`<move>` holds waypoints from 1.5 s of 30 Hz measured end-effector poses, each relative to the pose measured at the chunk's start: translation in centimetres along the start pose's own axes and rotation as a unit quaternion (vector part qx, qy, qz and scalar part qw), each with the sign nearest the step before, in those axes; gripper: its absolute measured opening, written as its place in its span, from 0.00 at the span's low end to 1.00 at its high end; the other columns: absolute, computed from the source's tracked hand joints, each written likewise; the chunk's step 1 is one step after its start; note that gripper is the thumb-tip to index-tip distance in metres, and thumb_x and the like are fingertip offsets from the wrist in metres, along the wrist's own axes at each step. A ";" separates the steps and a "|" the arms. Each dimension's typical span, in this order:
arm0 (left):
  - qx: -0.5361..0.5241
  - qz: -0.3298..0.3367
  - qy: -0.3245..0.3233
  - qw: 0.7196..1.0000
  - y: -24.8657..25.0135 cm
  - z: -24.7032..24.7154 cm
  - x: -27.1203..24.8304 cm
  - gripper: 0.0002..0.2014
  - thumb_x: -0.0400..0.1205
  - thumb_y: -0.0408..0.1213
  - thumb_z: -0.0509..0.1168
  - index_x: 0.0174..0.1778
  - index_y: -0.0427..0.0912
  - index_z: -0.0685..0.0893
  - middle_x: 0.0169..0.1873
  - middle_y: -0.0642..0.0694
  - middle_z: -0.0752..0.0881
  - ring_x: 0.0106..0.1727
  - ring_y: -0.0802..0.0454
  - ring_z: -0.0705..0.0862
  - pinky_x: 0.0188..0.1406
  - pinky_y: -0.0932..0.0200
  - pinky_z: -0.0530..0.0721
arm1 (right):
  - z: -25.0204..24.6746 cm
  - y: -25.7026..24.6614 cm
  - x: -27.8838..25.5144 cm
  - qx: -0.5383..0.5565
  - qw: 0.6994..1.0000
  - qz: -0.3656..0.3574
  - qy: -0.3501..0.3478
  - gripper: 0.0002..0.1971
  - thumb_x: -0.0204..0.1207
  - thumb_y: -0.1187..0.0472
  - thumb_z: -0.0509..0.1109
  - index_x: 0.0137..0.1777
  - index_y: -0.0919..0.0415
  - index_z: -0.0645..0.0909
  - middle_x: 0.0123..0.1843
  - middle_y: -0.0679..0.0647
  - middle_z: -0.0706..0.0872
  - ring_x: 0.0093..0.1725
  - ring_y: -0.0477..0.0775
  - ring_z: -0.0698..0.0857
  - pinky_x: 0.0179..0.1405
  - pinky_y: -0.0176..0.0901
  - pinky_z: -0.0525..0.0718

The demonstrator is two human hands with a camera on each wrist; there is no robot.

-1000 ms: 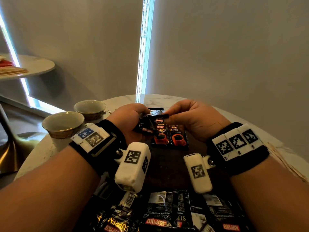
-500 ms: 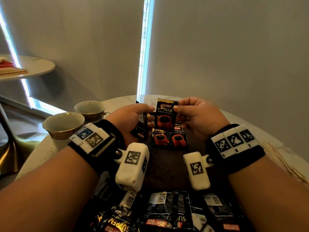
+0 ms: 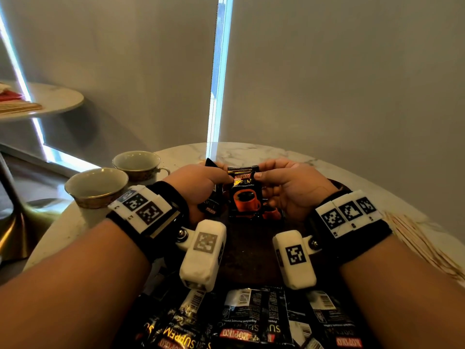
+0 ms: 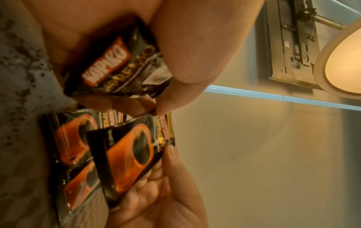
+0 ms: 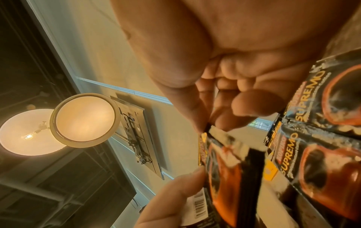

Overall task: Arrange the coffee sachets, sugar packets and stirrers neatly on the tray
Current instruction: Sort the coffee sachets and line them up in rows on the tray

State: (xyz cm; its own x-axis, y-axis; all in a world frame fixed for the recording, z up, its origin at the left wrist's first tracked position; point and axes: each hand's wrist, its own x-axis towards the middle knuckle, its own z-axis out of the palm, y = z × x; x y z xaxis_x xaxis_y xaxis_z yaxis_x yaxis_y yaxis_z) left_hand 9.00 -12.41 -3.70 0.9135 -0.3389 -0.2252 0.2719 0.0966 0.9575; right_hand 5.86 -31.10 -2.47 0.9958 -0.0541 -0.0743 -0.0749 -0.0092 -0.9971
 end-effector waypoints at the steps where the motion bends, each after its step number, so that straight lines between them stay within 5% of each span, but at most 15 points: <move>1: 0.006 0.000 0.004 1.000 0.0 0.0 -0.1 0.07 0.83 0.25 0.64 0.46 0.41 0.83 0.41 0.32 0.84 0.37 0.39 0.84 0.34 0.49 0.84 | 0.1 0.0 0.0 0.002 1.000 -0.002 0.000 0.03 0.78 0.69 0.73 0.48 0.61 0.83 0.32 0.56 0.87 0.25 0.50 0.81 0.21 0.39 0.75; 5: 0.016 -0.004 -0.008 1.000 -0.1 0.2 -0.1 0.08 0.83 0.24 0.65 0.55 0.38 0.83 0.39 0.34 0.84 0.34 0.43 0.84 0.31 0.50 0.87 | 0.5 0.0 -0.2 -0.010 1.000 -0.015 0.006 0.02 0.77 0.69 0.74 0.45 0.63 0.84 0.34 0.58 0.88 0.28 0.52 0.80 0.19 0.39 0.74; 8: 0.023 -0.015 -0.022 0.999 -0.1 0.2 -0.3 0.12 0.83 0.29 0.67 0.62 0.34 0.83 0.51 0.30 0.86 0.49 0.33 0.87 0.57 0.34 0.86 | 0.4 0.0 -0.3 -0.036 0.999 -0.008 0.006 0.04 0.76 0.73 0.74 0.42 0.64 0.86 0.35 0.59 0.88 0.29 0.51 0.80 0.19 0.36 0.77; 10: 0.016 -0.017 -0.035 0.999 -0.1 0.3 -0.6 0.07 0.84 0.33 0.69 0.56 0.37 0.86 0.53 0.30 0.88 0.56 0.29 0.88 0.64 0.29 0.83 | 0.4 0.1 -0.3 -0.052 0.999 -0.016 0.010 0.05 0.75 0.73 0.75 0.40 0.65 0.86 0.34 0.58 0.88 0.28 0.50 0.81 0.20 0.36 0.78; 12: 0.028 0.014 -0.014 0.999 -0.1 0.2 -0.3 0.04 0.83 0.31 0.70 0.43 0.41 0.88 0.50 0.32 0.88 0.56 0.29 0.89 0.58 0.30 0.87 | 0.6 0.2 -0.3 -0.062 0.998 -0.023 0.013 0.05 0.74 0.73 0.75 0.40 0.64 0.87 0.34 0.57 0.89 0.29 0.50 0.82 0.20 0.36 0.79; 16: 0.057 0.054 -0.001 0.997 -0.2 0.1 0.3 0.04 0.83 0.29 0.70 0.43 0.40 0.86 0.46 0.35 0.87 0.43 0.41 0.90 0.40 0.47 0.92 | 0.7 0.1 -0.3 -0.055 0.998 -0.018 -0.001 0.04 0.75 0.72 0.75 0.42 0.63 0.87 0.35 0.58 0.89 0.29 0.50 0.80 0.21 0.37 0.77; 20: 0.040 0.038 0.016 0.998 -0.4 0.0 0.4 0.04 0.81 0.32 0.72 0.42 0.44 0.88 0.51 0.31 0.88 0.54 0.31 0.89 0.60 0.27 0.85 | 0.3 -0.1 -0.2 -0.065 0.998 0.002 -0.010 0.07 0.75 0.73 0.74 0.49 0.62 0.86 0.37 0.57 0.90 0.28 0.49 0.82 0.26 0.41 0.75; 24: -0.012 0.003 0.022 1.000 -0.4 0.0 0.7 0.04 0.86 0.32 0.63 0.51 0.41 0.83 0.44 0.37 0.86 0.45 0.40 0.85 0.47 0.43 0.82 | -0.2 -0.1 0.3 -0.041 0.998 0.008 0.036 0.07 0.77 0.75 0.71 0.47 0.64 0.85 0.33 0.56 0.88 0.26 0.47 0.80 0.19 0.38 0.75; 28: -0.011 -0.022 0.043 0.999 -0.3 -0.4 1.2 0.15 0.83 0.26 0.53 0.55 0.40 0.84 0.46 0.38 0.82 0.45 0.41 0.83 0.38 0.45 0.83 | -1.0 0.3 1.0 -0.009 0.996 0.046 0.070 0.07 0.79 0.76 0.68 0.46 0.65 0.83 0.33 0.58 0.82 0.23 0.46 0.78 0.15 0.34 0.74; 34: 0.006 -0.072 0.004 0.997 -0.3 -0.4 1.6 0.18 0.83 0.26 0.52 0.62 0.39 0.84 0.53 0.31 0.82 0.52 0.33 0.84 0.52 0.37 0.83 | -1.4 1.1 1.2 -0.013 0.993 0.103 0.049 0.07 0.80 0.76 0.66 0.48 0.67 0.84 0.25 0.55 0.83 0.20 0.44 0.80 0.17 0.33 0.78; 38: 0.009 -0.072 -0.003 0.997 -0.4 -0.6 1.8 0.18 0.82 0.25 0.53 0.57 0.38 0.87 0.56 0.30 0.83 0.54 0.32 0.85 0.66 0.32 0.82 | -1.4 1.1 1.2 -0.019 0.992 0.112 0.047 0.07 0.79 0.76 0.68 0.52 0.69 0.86 0.27 0.56 0.85 0.23 0.45 0.82 0.20 0.34 0.81; 45: 0.044 -0.071 0.012 0.996 -0.3 -0.5 1.4 0.17 0.82 0.25 0.55 0.54 0.40 0.89 0.60 0.30 0.84 0.50 0.33 0.85 0.43 0.41 0.85 | -1.4 1.2 1.2 -0.031 0.992 0.111 0.053 0.07 0.79 0.77 0.68 0.51 0.69 0.86 0.29 0.57 0.86 0.25 0.48 0.84 0.22 0.36 0.84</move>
State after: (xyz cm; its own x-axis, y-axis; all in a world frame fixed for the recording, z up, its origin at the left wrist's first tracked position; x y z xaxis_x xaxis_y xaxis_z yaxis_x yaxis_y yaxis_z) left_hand 10.32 -12.45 -4.34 0.8746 -0.3207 -0.3637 0.3733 -0.0333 0.9271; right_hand 6.89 -32.60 -3.75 0.9433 -0.1663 -0.2873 -0.2986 -0.0472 -0.9532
